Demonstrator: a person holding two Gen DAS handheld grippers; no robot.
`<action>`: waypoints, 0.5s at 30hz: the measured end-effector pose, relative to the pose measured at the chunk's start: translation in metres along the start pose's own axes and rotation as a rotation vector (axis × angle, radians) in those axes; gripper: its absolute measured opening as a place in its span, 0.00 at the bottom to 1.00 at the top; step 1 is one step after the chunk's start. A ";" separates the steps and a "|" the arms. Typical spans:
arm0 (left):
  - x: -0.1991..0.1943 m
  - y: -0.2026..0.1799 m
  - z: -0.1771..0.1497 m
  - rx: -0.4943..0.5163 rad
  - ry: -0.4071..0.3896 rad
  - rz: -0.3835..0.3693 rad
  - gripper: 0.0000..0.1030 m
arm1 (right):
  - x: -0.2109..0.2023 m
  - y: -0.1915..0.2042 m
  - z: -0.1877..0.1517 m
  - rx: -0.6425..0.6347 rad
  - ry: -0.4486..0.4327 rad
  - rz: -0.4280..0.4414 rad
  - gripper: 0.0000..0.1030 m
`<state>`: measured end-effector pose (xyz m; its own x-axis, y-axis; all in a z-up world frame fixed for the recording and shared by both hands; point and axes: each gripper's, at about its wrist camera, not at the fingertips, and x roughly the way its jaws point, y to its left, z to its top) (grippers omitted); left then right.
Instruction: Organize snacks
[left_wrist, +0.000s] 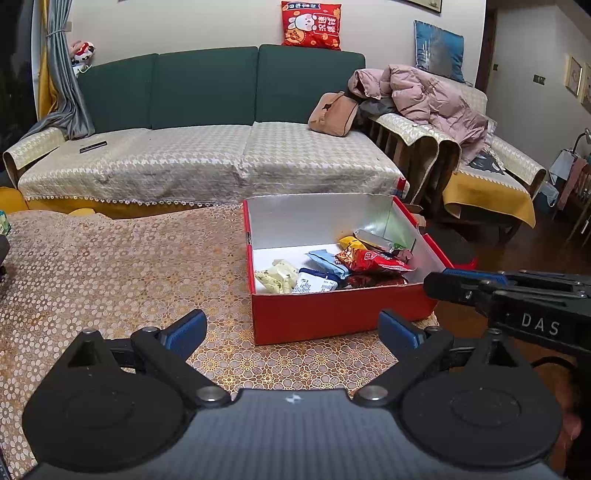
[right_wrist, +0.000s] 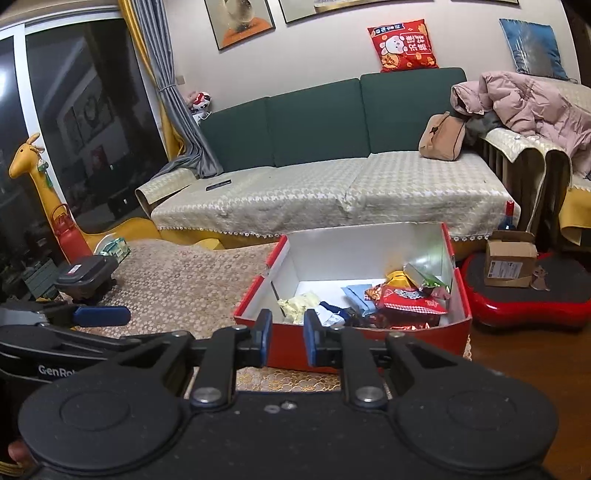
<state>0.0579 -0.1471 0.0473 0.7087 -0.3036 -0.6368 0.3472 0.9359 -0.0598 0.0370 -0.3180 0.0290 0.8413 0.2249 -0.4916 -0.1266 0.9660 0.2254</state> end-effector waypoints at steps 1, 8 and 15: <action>0.000 0.000 0.000 -0.001 -0.001 0.000 0.97 | 0.000 0.000 0.000 0.003 0.003 0.004 0.15; 0.000 0.002 0.001 -0.005 0.004 0.002 0.97 | 0.001 -0.002 -0.001 0.015 0.013 -0.013 0.16; -0.001 0.003 0.001 -0.016 -0.002 0.010 0.97 | -0.001 0.003 -0.002 -0.004 0.015 -0.029 0.16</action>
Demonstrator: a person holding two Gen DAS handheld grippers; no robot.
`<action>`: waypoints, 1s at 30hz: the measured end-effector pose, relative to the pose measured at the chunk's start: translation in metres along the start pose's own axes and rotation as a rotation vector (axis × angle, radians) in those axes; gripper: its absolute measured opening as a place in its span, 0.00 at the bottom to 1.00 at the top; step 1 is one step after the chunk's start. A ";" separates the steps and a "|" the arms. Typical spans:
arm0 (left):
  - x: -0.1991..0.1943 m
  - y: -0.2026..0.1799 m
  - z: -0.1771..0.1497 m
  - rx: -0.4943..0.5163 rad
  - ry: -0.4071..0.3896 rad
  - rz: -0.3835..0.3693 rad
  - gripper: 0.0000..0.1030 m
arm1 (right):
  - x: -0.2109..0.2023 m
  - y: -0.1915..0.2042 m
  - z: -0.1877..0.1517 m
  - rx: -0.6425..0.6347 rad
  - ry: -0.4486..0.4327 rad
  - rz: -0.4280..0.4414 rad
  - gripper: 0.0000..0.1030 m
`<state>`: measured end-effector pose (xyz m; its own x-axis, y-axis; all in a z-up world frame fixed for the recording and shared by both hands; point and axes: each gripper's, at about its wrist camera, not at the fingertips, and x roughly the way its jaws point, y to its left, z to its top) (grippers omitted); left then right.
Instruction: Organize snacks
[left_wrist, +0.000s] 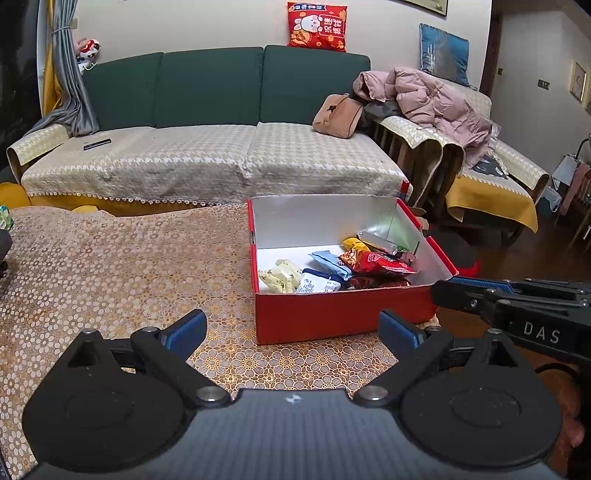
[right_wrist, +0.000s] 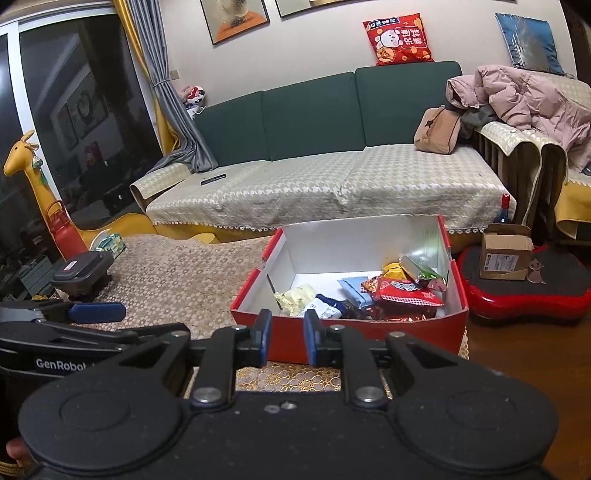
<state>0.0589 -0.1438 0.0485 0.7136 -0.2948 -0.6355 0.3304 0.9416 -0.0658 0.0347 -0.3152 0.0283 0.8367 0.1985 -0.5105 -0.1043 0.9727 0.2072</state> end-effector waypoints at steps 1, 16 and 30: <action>0.000 0.000 0.000 -0.001 0.000 0.001 0.97 | 0.000 0.001 0.000 -0.005 -0.001 -0.004 0.16; -0.001 -0.003 -0.001 -0.003 -0.001 0.002 0.97 | -0.003 0.003 -0.002 -0.011 0.000 -0.022 0.16; 0.000 -0.006 -0.006 -0.009 0.011 0.000 0.97 | -0.005 0.002 -0.005 -0.002 0.011 -0.039 0.16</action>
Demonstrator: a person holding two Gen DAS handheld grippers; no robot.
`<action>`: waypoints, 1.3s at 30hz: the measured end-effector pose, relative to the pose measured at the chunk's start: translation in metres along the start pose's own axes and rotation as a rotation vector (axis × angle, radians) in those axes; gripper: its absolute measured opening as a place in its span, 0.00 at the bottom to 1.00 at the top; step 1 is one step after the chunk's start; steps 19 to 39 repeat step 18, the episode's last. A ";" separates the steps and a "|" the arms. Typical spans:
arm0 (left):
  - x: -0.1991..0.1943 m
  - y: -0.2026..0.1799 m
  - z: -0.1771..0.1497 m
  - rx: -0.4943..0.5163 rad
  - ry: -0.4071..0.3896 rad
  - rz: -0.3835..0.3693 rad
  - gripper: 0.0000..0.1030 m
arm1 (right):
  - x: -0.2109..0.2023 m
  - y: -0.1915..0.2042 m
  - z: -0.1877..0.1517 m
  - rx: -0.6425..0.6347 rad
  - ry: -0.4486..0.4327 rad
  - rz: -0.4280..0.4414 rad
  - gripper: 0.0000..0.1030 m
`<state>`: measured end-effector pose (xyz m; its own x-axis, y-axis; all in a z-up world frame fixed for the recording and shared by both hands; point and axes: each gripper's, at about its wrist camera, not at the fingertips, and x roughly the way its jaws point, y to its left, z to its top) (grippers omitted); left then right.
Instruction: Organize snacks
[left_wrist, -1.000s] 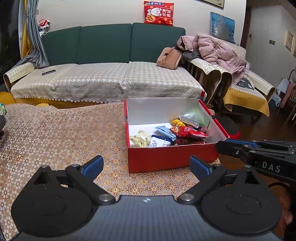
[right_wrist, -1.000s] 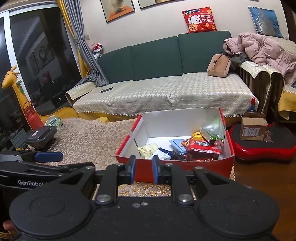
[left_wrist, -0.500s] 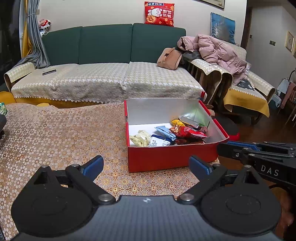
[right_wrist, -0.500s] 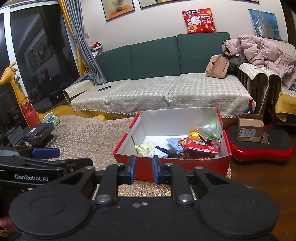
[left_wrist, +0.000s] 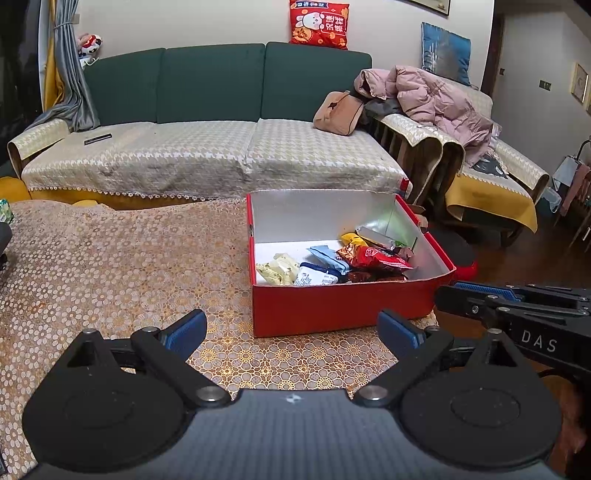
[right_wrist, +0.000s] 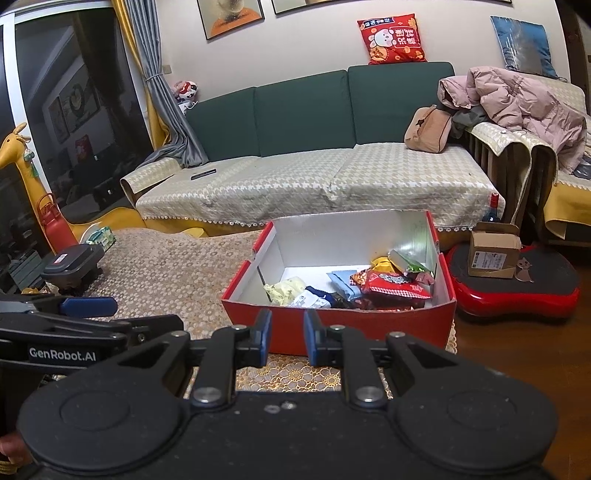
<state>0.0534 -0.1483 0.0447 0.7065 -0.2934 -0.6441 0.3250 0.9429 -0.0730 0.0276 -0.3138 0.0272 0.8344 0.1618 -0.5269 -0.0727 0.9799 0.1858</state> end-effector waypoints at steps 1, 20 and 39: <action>0.000 -0.001 -0.001 -0.001 0.001 0.000 0.97 | 0.000 0.000 -0.001 0.001 0.001 0.000 0.16; 0.000 0.002 -0.007 -0.009 0.015 0.004 0.97 | 0.002 0.002 -0.004 0.011 0.023 -0.005 0.16; 0.000 0.002 -0.007 -0.009 0.015 0.004 0.97 | 0.002 0.002 -0.004 0.011 0.023 -0.005 0.16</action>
